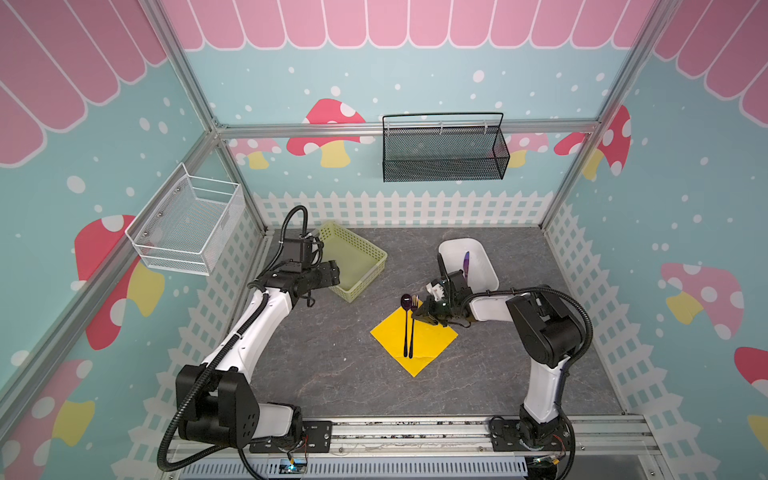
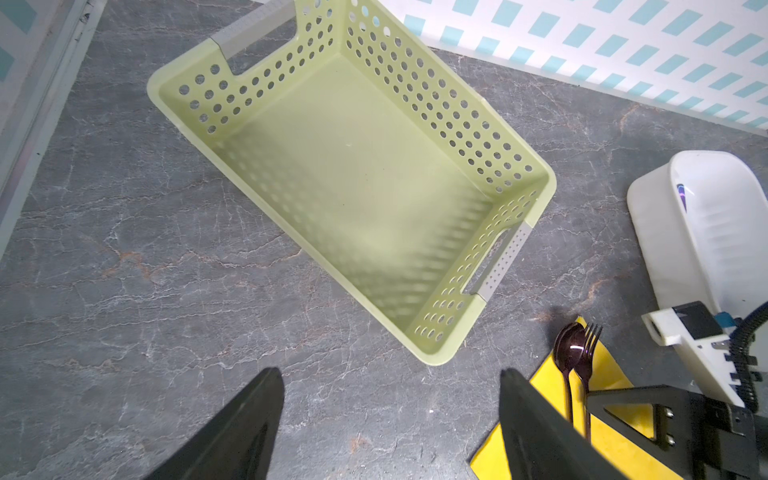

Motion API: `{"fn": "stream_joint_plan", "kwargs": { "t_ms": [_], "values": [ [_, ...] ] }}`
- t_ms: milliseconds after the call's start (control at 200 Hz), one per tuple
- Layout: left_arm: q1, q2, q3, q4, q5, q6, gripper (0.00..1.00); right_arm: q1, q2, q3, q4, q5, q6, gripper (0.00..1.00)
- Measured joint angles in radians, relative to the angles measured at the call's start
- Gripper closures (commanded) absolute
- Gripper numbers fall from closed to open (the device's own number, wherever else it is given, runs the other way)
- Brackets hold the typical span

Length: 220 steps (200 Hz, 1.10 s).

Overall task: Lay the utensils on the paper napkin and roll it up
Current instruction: 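Lower the purple fork beside the spoon and open the right gripper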

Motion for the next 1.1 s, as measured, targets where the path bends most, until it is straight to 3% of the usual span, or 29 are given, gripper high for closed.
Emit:
{"fn": "stream_joint_plan", "kwargs": {
  "t_ms": [575,845,1101],
  "values": [
    [0.000,0.005,0.000,0.000,0.000,0.000,0.17,0.000,0.000,0.065,-0.094,0.048,-0.037,0.84],
    [0.000,0.006,0.000,0.000,0.000,-0.001,0.17,0.016,-0.027,0.161,-0.331,0.206,-0.125,0.79],
    [0.000,0.006,0.000,0.000,0.008,-0.006,0.17,0.132,-0.064,0.277,-0.529,0.393,-0.147,0.74]
  ]
}}
